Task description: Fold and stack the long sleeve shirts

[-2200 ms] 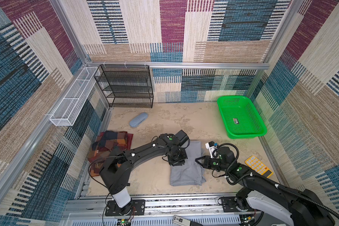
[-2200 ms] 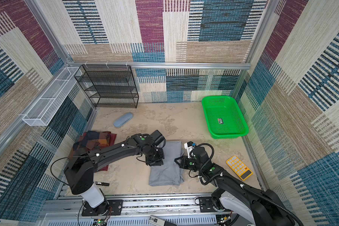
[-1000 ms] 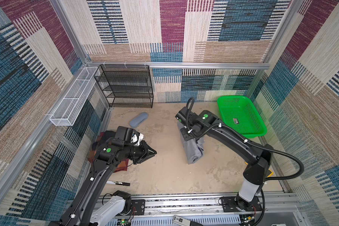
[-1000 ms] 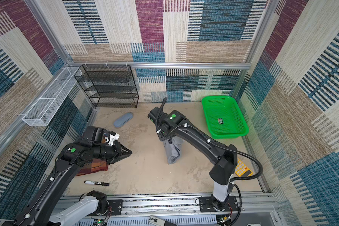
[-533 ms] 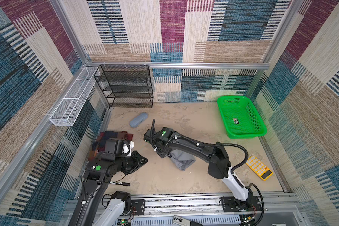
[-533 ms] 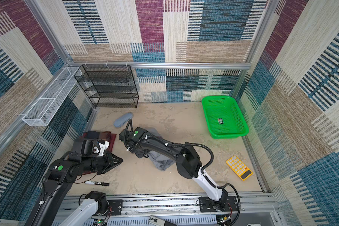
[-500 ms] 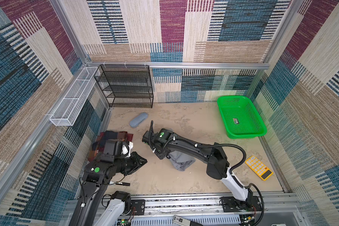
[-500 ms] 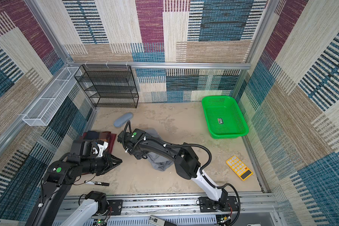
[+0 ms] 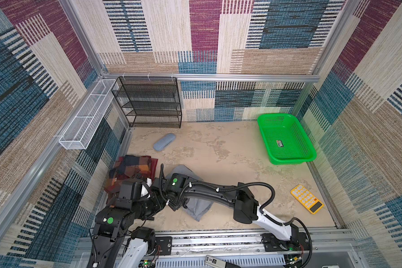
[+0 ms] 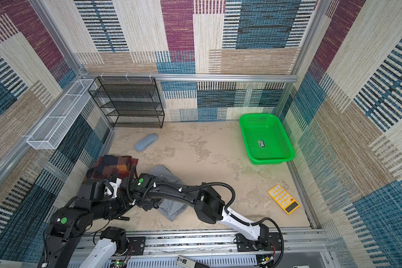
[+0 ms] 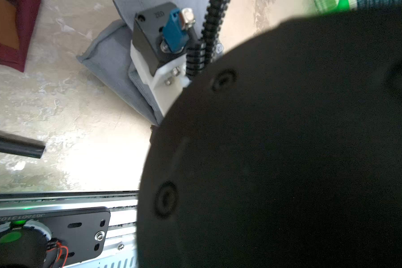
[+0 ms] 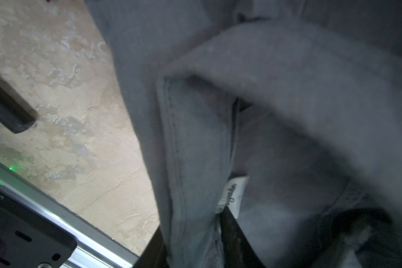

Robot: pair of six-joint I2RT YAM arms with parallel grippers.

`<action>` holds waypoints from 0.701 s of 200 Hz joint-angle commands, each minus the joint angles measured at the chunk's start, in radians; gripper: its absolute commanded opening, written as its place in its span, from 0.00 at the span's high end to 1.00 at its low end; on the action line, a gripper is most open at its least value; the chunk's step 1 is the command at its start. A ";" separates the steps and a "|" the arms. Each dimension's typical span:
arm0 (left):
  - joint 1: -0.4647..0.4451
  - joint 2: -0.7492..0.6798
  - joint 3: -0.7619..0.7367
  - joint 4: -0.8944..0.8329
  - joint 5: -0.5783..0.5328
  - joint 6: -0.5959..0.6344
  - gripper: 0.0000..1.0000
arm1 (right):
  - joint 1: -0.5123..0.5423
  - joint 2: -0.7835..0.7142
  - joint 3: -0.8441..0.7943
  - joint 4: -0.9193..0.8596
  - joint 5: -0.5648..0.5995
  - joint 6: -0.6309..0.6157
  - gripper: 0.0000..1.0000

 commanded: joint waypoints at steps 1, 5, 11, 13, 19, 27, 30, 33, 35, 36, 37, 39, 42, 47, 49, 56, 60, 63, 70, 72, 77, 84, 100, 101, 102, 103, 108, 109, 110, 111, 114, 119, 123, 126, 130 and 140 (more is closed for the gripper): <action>0.001 -0.026 -0.030 -0.003 -0.030 -0.019 0.79 | 0.012 -0.015 0.034 0.001 -0.037 0.029 0.53; 0.001 -0.031 -0.037 -0.003 -0.034 -0.024 0.79 | 0.015 -0.018 0.048 0.001 -0.043 0.029 0.49; 0.001 -0.041 -0.047 -0.003 -0.040 -0.030 0.79 | 0.021 -0.024 0.068 0.002 -0.062 0.029 0.45; 0.001 -0.044 -0.050 -0.001 -0.042 -0.032 0.79 | 0.023 -0.025 0.075 0.003 -0.073 0.022 0.44; 0.001 -0.051 -0.055 -0.003 -0.050 -0.037 0.79 | 0.029 -0.031 0.090 0.006 -0.095 0.014 0.41; 0.001 -0.058 -0.057 -0.008 -0.070 -0.043 0.79 | 0.038 -0.040 0.111 0.008 -0.112 0.010 0.38; 0.001 -0.062 -0.058 -0.011 -0.077 -0.044 0.79 | 0.042 -0.045 0.115 0.009 -0.116 0.010 0.37; 0.001 -0.066 -0.057 -0.013 -0.083 -0.045 0.79 | 0.044 -0.050 0.118 0.012 -0.125 0.009 0.36; 0.001 -0.069 -0.056 -0.014 -0.087 -0.044 0.79 | 0.045 -0.054 0.118 0.015 -0.128 0.009 0.36; 0.001 -0.069 -0.056 -0.014 -0.089 -0.044 0.79 | 0.045 -0.057 0.118 0.016 -0.131 0.009 0.36; 0.001 -0.070 -0.056 -0.014 -0.090 -0.044 0.79 | 0.046 -0.059 0.116 0.017 -0.135 0.009 0.35; 0.001 -0.071 -0.056 -0.015 -0.093 -0.043 0.79 | 0.047 -0.063 0.115 0.020 -0.141 0.008 0.35; 0.001 -0.075 -0.054 -0.015 -0.099 -0.041 0.79 | 0.048 -0.071 0.112 0.025 -0.150 0.008 0.34; 0.001 -0.081 -0.053 -0.019 -0.108 -0.040 0.79 | 0.049 -0.085 0.105 0.032 -0.162 0.007 0.34; 0.001 -0.083 -0.052 -0.020 -0.112 -0.039 0.79 | 0.051 -0.091 0.102 0.036 -0.165 0.007 0.34; 0.001 -0.089 -0.049 -0.024 -0.123 -0.037 0.79 | 0.051 -0.115 0.086 0.044 -0.170 0.010 0.33; 0.001 -0.093 -0.045 -0.026 -0.128 -0.037 0.79 | 0.051 -0.133 0.073 0.048 -0.167 0.010 0.33; 0.001 -0.094 -0.045 -0.027 -0.130 -0.039 0.79 | 0.051 -0.144 0.062 0.050 -0.162 0.011 0.33; 0.001 -0.099 -0.042 -0.028 -0.131 -0.039 0.79 | 0.051 -0.181 0.030 0.061 -0.144 0.013 0.33; 0.001 -0.099 -0.043 -0.029 -0.130 -0.039 0.79 | 0.050 -0.189 0.021 0.063 -0.137 0.011 0.33; 0.001 -0.100 -0.042 -0.030 -0.134 -0.041 0.79 | 0.047 -0.213 0.000 0.067 -0.120 0.010 0.33; 0.001 -0.101 -0.043 -0.035 -0.142 -0.045 0.79 | 0.034 -0.246 -0.029 0.070 -0.105 0.009 0.34; 0.001 -0.110 -0.048 -0.040 -0.161 -0.054 0.80 | -0.008 -0.327 -0.121 0.110 -0.112 0.009 0.37; 0.001 -0.110 -0.048 -0.041 -0.164 -0.055 0.80 | -0.011 -0.333 -0.127 0.115 -0.113 0.009 0.38; 0.001 -0.112 -0.048 -0.043 -0.166 -0.056 0.80 | -0.013 -0.335 -0.134 0.120 -0.115 0.009 0.38; 0.002 -0.113 -0.048 -0.044 -0.169 -0.058 0.80 | -0.016 -0.343 -0.140 0.125 -0.117 0.009 0.39; 0.002 -0.117 -0.043 -0.050 -0.182 -0.065 0.80 | -0.029 -0.371 -0.173 0.149 -0.128 0.010 0.42; 0.002 -0.119 -0.041 -0.051 -0.185 -0.066 0.80 | -0.031 -0.377 -0.179 0.153 -0.131 0.011 0.43; 0.001 -0.120 -0.041 -0.051 -0.186 -0.066 0.80 | -0.034 -0.382 -0.185 0.158 -0.133 0.010 0.43; 0.001 -0.121 -0.040 -0.052 -0.189 -0.066 0.80 | -0.037 -0.386 -0.190 0.160 -0.138 0.010 0.44; 0.001 -0.125 -0.036 -0.056 -0.194 -0.069 0.80 | -0.043 -0.401 -0.206 0.173 -0.147 0.010 0.45; 0.001 -0.131 -0.031 -0.058 -0.203 -0.071 0.80 | -0.054 -0.425 -0.228 0.191 -0.159 0.009 0.45; 0.001 -0.138 -0.024 -0.064 -0.212 -0.075 0.80 | -0.062 -0.443 -0.244 0.206 -0.162 0.008 0.45; 0.002 -0.143 -0.017 -0.070 -0.222 -0.080 0.80 | -0.068 -0.457 -0.258 0.220 -0.165 0.008 0.45; 0.001 -0.152 -0.009 -0.080 -0.237 -0.089 0.80 | -0.077 -0.475 -0.278 0.236 -0.173 0.007 0.45; 0.001 -0.174 0.008 -0.092 -0.263 -0.110 0.80 | -0.099 -0.511 -0.312 0.261 -0.196 -0.002 0.44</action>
